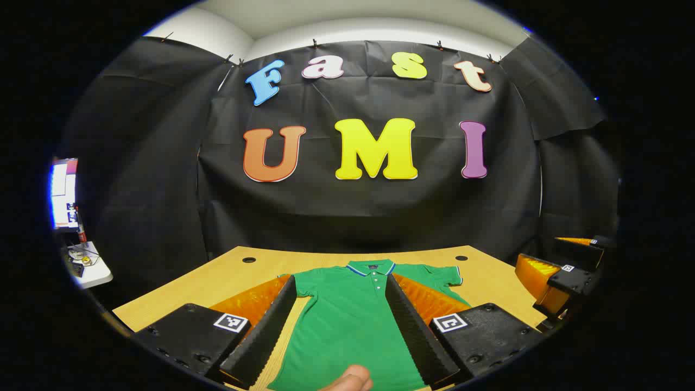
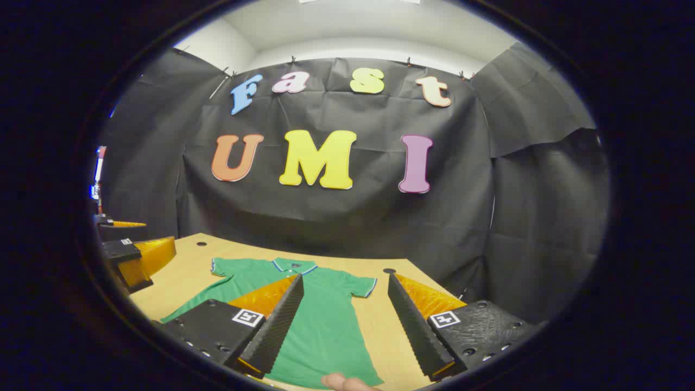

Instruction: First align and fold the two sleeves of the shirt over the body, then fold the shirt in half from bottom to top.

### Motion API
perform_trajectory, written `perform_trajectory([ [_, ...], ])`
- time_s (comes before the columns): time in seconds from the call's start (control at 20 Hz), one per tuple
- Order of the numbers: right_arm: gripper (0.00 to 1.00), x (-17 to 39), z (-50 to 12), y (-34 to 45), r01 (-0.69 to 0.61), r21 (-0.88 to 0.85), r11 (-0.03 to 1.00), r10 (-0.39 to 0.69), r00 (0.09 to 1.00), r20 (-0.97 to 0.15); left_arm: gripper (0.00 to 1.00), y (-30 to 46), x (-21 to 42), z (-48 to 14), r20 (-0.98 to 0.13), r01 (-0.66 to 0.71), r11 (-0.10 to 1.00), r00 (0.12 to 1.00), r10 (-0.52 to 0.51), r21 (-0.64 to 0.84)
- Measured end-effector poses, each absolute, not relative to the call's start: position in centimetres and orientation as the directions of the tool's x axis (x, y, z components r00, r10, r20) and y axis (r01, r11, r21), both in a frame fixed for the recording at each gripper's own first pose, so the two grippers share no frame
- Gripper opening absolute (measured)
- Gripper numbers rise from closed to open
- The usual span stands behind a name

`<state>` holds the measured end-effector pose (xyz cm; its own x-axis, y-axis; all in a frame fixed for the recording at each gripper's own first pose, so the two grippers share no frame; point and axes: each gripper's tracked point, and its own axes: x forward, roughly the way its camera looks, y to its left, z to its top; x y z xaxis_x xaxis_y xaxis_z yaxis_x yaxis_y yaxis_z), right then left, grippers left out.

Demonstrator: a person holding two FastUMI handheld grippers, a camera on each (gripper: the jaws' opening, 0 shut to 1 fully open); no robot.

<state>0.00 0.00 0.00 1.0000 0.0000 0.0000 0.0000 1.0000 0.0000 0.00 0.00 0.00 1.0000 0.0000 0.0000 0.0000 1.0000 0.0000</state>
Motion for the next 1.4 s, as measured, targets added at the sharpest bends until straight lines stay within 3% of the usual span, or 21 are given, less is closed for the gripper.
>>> perform_trajectory([
  [0.35,0.97,1.2,-2.6,-0.4,0.002,0.013,1.0,-0.001,0.999,-0.054,1.0,1.0,1.7,-1.7,-0.043,-0.026,1.0,0.999,0.026,-0.016],
  [0.75,0.93,1.4,-2.8,-0.6,0.007,-0.017,1.0,-0.008,0.999,-0.039,1.0,0.7,2.0,-2.2,-0.057,-0.017,1.0,0.998,0.016,-0.021],
  [1.4,0.97,2.3,-2.7,-0.5,0.01,-0.04,0.999,-0.011,0.999,-0.032,1.0,1.4,2.6,-2.7,-0.068,-0.033,0.999,0.997,0.032,-0.015],
])
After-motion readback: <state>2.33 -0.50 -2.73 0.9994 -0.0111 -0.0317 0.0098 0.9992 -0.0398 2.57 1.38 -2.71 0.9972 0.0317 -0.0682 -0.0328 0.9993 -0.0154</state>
